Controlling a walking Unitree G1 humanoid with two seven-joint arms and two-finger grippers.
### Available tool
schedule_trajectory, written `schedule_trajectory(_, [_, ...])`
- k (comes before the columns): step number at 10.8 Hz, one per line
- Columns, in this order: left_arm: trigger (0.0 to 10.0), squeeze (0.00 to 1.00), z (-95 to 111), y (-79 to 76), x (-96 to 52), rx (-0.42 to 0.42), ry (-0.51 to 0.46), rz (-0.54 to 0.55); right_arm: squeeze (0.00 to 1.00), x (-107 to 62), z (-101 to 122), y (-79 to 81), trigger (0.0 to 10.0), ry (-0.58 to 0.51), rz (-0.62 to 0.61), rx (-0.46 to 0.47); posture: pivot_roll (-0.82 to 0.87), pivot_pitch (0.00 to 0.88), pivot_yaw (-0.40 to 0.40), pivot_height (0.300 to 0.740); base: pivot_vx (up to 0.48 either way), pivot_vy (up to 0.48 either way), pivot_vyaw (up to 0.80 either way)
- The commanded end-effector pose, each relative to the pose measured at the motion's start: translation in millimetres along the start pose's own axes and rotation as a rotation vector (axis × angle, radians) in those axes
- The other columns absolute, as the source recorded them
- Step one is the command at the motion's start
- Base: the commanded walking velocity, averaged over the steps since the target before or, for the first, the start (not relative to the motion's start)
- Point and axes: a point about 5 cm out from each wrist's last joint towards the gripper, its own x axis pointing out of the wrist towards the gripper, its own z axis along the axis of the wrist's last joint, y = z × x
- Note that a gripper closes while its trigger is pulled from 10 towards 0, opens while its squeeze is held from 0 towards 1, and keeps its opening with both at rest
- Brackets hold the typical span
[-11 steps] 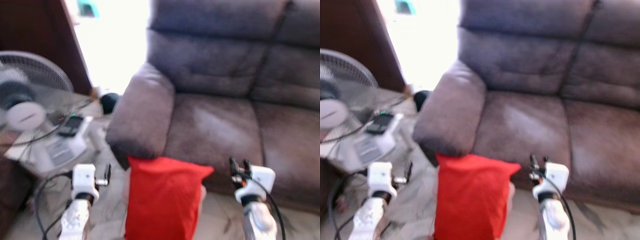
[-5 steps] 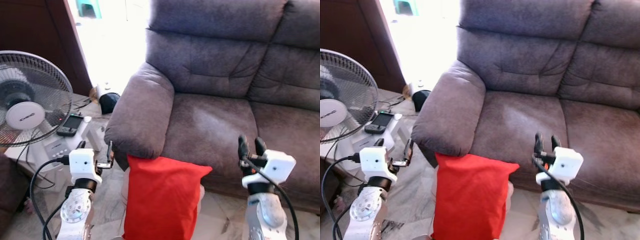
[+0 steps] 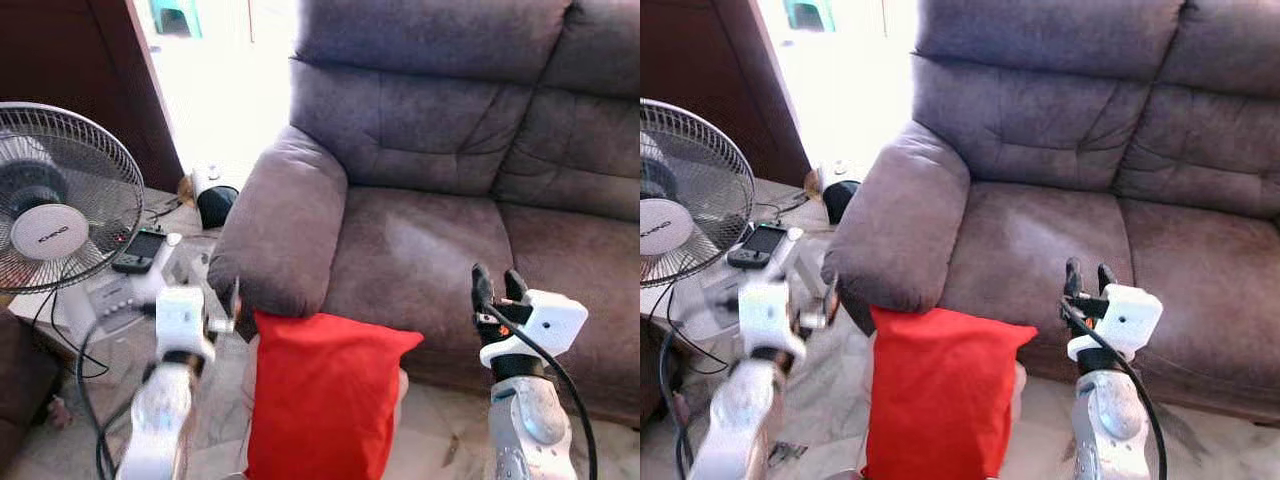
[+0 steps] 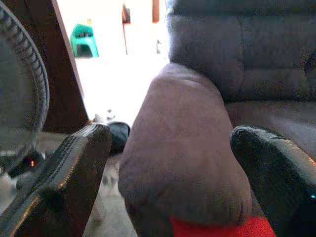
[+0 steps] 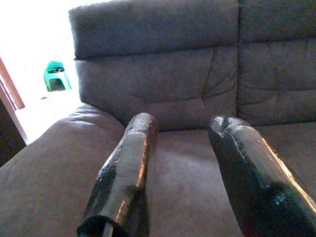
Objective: Move the pillow to the sofa from floor
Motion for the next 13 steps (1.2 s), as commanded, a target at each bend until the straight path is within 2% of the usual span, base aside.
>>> schedule_trajectory(1, [10.0,0.0,-2.9,1.2,2.8,-0.001,0.015,0.004,0.0,-0.1,0.7,0.4,10.0,0.006,-0.005,0.0,-0.03,0.034,-0.026,0.719,0.0,0.0,0.0])
schedule_trajectory(3, [10.0,0.0,-1.9,-0.8,9.8,0.004,0.012,-0.01,0.0,1.9,3.7,1.7,10.0,-0.002,-0.004,0.003,-0.03,0.0,-0.016,0.719,0.0,0.0,0.0])
schedule_trajectory(9, [10.0,0.0,-2.9,3.9,6.8,0.014,0.024,-0.023,0.0,5.5,3.7,4.9,10.0,0.019,0.001,-0.011,-0.01,0.0,-0.011,0.719,0.0,0.0,0.0])
schedule_trajectory(13, [10.0,0.0,1.7,3.5,11.8,0.014,0.011,-0.018,0.0,6.9,3.4,6.5,10.0,0.028,0.004,-0.011,-0.01,0.027,-0.019,0.719,0.0,0.0,0.0])
